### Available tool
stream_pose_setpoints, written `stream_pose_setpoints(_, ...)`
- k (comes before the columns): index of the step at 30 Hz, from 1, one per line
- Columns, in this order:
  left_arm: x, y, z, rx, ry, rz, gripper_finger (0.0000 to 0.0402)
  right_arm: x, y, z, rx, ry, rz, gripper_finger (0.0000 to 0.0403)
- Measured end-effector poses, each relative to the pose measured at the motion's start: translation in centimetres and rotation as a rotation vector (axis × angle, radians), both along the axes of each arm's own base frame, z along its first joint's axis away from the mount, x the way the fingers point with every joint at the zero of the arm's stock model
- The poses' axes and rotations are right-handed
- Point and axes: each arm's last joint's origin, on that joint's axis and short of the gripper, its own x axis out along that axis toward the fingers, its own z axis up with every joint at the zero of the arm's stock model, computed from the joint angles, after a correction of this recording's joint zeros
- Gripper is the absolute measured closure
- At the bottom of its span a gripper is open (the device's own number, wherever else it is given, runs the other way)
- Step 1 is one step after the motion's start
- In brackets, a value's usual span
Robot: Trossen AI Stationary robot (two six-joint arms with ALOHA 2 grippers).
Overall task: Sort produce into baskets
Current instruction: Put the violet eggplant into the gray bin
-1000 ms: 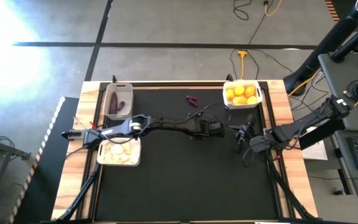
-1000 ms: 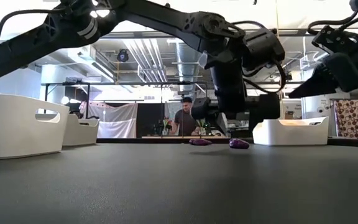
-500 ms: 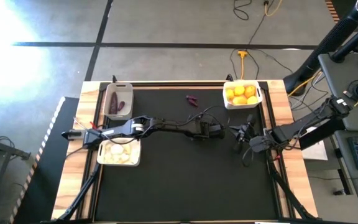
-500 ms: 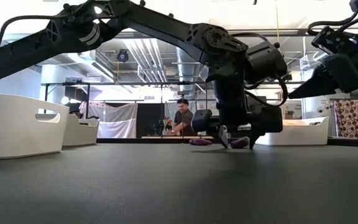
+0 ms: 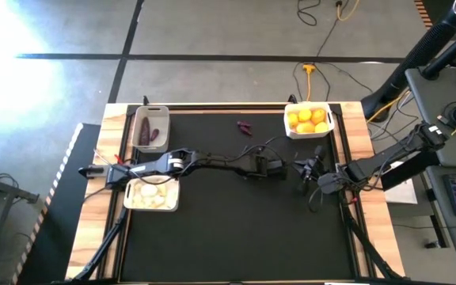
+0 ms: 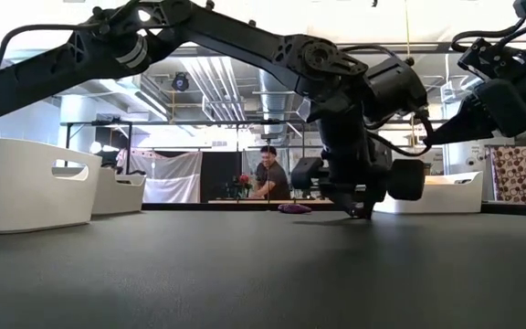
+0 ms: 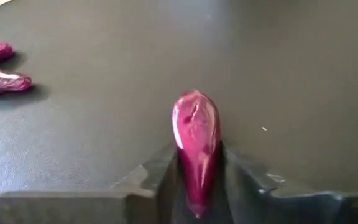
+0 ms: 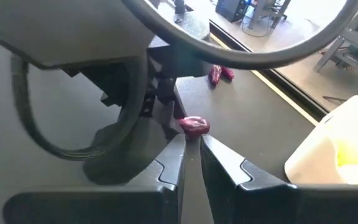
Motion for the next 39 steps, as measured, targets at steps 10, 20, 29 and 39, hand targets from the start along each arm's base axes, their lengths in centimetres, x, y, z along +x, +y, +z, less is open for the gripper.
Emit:
stream_pose_setpoints(10,-3.4,-0.5,7.6,0.181,0.175,0.041,0.0375,-0.1,0.0,-0.2,0.008,-0.003,-0.004,0.036)
stream_pose_setpoints(20,-9.5,-1.4,14.7,0.323,0.395,0.129,0.0372,-0.1,0.0,-0.3,0.049,-0.032,-0.022,0.036)
stream_pose_setpoints(29,-15.0,1.5,17.5,0.286,0.464,0.185,0.0373,0.1,0.0,-0.7,0.064,-0.022,-0.027,0.036)
stream_pose_setpoints(39,-28.9,6.0,15.5,0.046,0.458,0.621,0.0372,0.2,0.2,-1.5,0.085,0.013,-0.037,0.036)
